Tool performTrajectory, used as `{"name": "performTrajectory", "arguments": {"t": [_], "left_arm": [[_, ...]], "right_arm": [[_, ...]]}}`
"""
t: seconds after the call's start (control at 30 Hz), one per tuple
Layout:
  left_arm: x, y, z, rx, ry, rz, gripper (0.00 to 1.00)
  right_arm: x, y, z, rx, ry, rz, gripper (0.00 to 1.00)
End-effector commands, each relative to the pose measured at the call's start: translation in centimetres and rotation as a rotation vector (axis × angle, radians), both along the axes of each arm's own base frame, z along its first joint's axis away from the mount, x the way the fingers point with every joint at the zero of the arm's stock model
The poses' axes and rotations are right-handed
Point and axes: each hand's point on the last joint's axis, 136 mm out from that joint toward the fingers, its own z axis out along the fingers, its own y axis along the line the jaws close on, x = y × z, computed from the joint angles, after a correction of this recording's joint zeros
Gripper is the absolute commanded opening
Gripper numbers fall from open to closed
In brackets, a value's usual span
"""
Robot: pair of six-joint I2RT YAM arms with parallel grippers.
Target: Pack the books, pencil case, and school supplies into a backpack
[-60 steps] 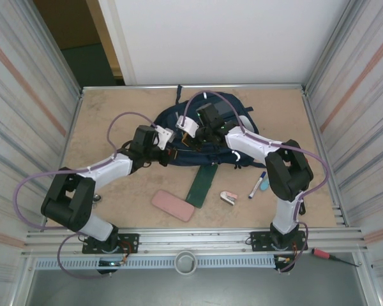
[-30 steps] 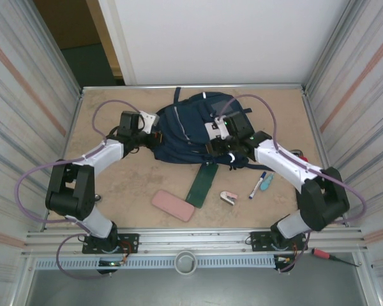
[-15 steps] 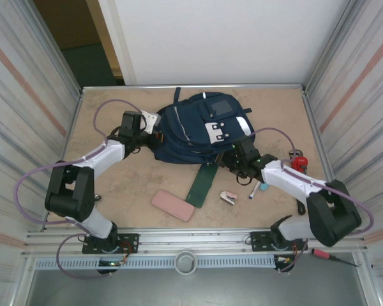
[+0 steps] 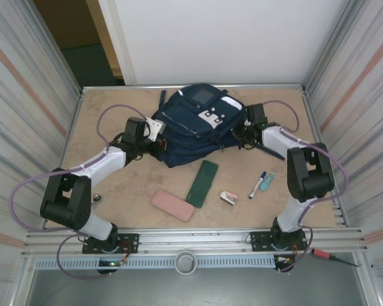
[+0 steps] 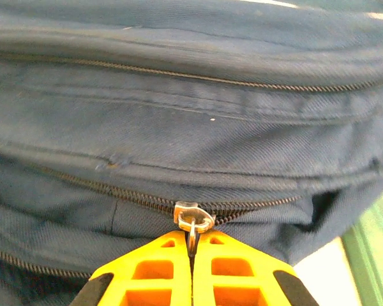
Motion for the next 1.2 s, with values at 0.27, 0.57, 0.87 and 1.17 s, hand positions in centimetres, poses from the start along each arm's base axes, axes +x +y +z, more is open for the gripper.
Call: {"name": "performTrajectory", "arguments": {"t": [0.27, 0.57, 0.87, 1.17], "left_arm": [[-1.2, -4.8, 2.2, -0.081, -0.019, -0.005, 0.0], [-1.4, -4.9, 1.8, -0.056, -0.019, -0.007, 0.0], [-1.7, -4.9, 1.3, -0.052, -0.015, -0.022, 0.0], [-1.6, -4.9, 1.1, -0.039, -0.014, -0.026, 0.0]], "right_arm": [[-5.0, 3.6, 1.9, 0.229, 0.023, 0.079, 0.62], [-11.5, 13.5, -0.4, 0.415, 0.087, 0.11, 0.77], [-9.0, 14.6, -0.2, 0.331, 0.022, 0.113, 0.73], [-7.7, 15.4, 1.5, 0.372, -0.068, 0.119, 0.69]]}}
